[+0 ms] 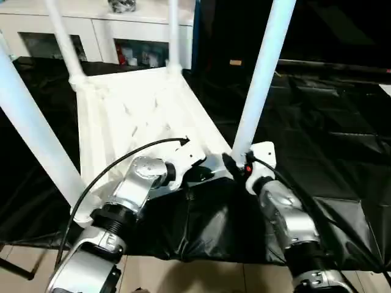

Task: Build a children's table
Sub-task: Rotate leg to tighten

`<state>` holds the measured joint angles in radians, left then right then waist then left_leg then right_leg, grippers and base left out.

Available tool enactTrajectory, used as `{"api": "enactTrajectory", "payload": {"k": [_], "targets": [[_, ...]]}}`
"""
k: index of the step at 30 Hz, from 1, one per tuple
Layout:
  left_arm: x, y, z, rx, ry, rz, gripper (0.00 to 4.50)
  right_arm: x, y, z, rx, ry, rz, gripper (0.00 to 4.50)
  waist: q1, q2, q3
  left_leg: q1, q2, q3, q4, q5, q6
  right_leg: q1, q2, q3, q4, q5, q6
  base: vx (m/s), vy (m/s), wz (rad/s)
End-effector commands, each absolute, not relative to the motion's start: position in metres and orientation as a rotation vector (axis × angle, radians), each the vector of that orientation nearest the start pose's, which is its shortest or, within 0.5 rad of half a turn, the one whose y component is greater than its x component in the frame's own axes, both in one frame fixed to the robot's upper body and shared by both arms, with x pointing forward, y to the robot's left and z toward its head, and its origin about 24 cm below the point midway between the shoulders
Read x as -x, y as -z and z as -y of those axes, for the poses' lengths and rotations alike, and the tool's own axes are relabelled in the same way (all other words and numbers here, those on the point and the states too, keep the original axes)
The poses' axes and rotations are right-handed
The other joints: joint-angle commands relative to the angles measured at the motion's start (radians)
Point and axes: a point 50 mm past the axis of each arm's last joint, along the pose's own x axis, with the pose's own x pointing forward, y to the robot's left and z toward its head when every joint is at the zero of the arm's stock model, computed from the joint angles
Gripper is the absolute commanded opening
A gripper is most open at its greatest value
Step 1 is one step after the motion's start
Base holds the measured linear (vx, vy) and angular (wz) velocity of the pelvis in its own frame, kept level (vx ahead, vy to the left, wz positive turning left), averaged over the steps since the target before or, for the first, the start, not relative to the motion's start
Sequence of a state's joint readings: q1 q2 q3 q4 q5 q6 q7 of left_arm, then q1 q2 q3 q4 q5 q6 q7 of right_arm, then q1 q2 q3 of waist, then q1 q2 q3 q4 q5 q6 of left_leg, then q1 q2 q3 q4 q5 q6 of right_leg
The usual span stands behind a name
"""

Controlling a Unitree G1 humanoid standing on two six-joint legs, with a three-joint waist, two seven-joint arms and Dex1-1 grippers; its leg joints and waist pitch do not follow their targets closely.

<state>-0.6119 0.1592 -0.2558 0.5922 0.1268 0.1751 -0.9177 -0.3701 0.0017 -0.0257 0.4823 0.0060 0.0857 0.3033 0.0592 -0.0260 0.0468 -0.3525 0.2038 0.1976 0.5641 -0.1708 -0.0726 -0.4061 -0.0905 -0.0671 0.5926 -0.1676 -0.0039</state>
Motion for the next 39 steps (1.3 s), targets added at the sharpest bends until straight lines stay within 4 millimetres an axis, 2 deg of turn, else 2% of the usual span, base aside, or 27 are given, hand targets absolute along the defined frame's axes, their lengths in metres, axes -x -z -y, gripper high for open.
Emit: {"api": "enactTrajectory", "payload": {"k": [1, 7, 9, 13, 15, 19, 21, 28, 30, 34, 36, 39], "targets": [[-0.315, -0.055, -0.049, -0.385, 1.276, -0.303, 0.00, -0.309, -0.022, 0.083, -0.006, -0.503, -0.227, 3.55, 0.001, 0.009, -0.060, 0.001, 0.022, -0.015, -0.065, -0.282, 0.009, 0.045, -0.046, 0.043, -0.074, -0.232, -0.185, 0.000, 0.000, 0.00], [-0.312, -0.056, -0.064, -0.406, 1.362, -0.303, 0.00, -0.312, -0.027, 0.101, 0.019, -0.655, -0.235, 3.55, 0.003, 0.005, -0.061, 0.001, 0.026, -0.012, -0.061, -0.255, 0.036, 0.050, -0.048, 0.043, -0.066, -0.177, -0.212, 0.000, 0.000, 0.00], [-0.311, -0.056, -0.070, -0.416, 1.389, -0.310, 0.00, -0.312, -0.029, 0.108, 0.004, -0.716, -0.239, 3.55, 0.004, 0.003, -0.059, 0.002, 0.025, -0.013, -0.062, -0.263, 0.038, 0.051, -0.048, 0.042, -0.068, -0.205, -0.211, 0.000, 0.000, 0.00], [-0.312, -0.057, -0.083, -0.433, 1.425, -0.335, 0.00, -0.304, -0.032, 0.120, 0.038, -0.946, -0.280, 3.55, 0.006, 0.005, -0.057, 0.005, 0.028, -0.012, -0.061, -0.284, 0.039, 0.048, -0.049, 0.043, -0.072, -0.231, -0.213, 0.000, 0.000, 0.00], [-0.312, -0.056, -0.087, -0.441, 1.441, -0.345, 0.00, -0.300, -0.030, 0.125, 0.068, -1.022, -0.309, 3.20, 0.012, 0.006, -0.058, 0.006, 0.029, -0.012, -0.060, -0.277, 0.037, 0.048, -0.049, 0.043, -0.069, -0.218, -0.220, 0.000, 0.000, 0.00], [-0.311, -0.058, -0.094, -0.432, 1.496, -0.361, 0.00, -0.296, -0.031, 0.133, 0.084, -1.163, -0.357, 3.07, 0.025, 0.008, -0.058, 0.006, 0.031, -0.009, -0.058, -0.264, 0.042, 0.049, -0.048, 0.043, -0.066, -0.202, -0.231, 0.000, 0.000, 0.00], [-0.310, -0.059, -0.097, -0.426, 1.528, -0.370, 0.00, -0.295, -0.034, 0.134, 0.080, -1.227, -0.366, 2.82, 0.033, 0.004, -0.060, 0.005, 0.031, -0.009, -0.057, -0.254, 0.040, 0.052, -0.048, 0.040, -0.060, -0.193, -0.238, 0.000, 0.000, 0.00], [-0.309, -0.060, -0.102, -0.413, 1.570, -0.392, 0.00, -0.294, -0.038, 0.134, 0.070, -1.334, -0.376, 2.64, 0.040, 0.003, -0.061, 0.006, 0.033, -0.008, -0.055, -0.252, 0.039, 0.049, -0.051, 0.041, -0.060, -0.208, -0.242, 0.000, 0.000, 0.00], [-0.309, -0.059, -0.104, -0.417, 1.574, -0.399, 0.00, -0.292, -0.037, 0.133, 0.074, -1.370, -0.391, 2.63, 0.043, -0.006, -0.061, 0.005, 0.033, -0.008, -0.055, -0.246, 0.039, 0.049, -0.052, 0.040, -0.061, -0.217, -0.236, 0.000, 0.000, 0.00], [-0.310, -0.059, -0.107, -0.415, 1.578, -0.405, 0.00, -0.291, -0.035, 0.130, 0.072, -1.404, -0.401, 2.62, 0.046, 0.002, -0.061, 0.005, 0.033, -0.009, -0.056, -0.237, 0.037, 0.048, -0.052, 0.041, -0.060, -0.222, -0.230, 0.000, 0.000, 0.00], [-0.311, -0.060, -0.107, -0.413, 1.571, -0.401, 0.00, -0.290, -0.034, 0.128, 0.068, -1.410, -0.401, 2.62, 0.048, -0.001, -0.061, 0.006, 0.032, -0.008, -0.055, -0.241, 0.036, 0.048, -0.052, 0.041, -0.061, -0.227, -0.229, 0.000, 0.000, 0.00], [-0.312, -0.060, -0.105, -0.403, 1.560, -0.393, 0.00, -0.289, -0.033, 0.124, 0.051, -1.399, -0.390, 2.62, 0.049, 0.002, -0.061, 0.006, 0.033, -0.009, -0.056, -0.241, 0.031, 0.049, -0.052, 0.040, -0.060, -0.219, -0.230, 0.000, 0.000, 0.00]]}}
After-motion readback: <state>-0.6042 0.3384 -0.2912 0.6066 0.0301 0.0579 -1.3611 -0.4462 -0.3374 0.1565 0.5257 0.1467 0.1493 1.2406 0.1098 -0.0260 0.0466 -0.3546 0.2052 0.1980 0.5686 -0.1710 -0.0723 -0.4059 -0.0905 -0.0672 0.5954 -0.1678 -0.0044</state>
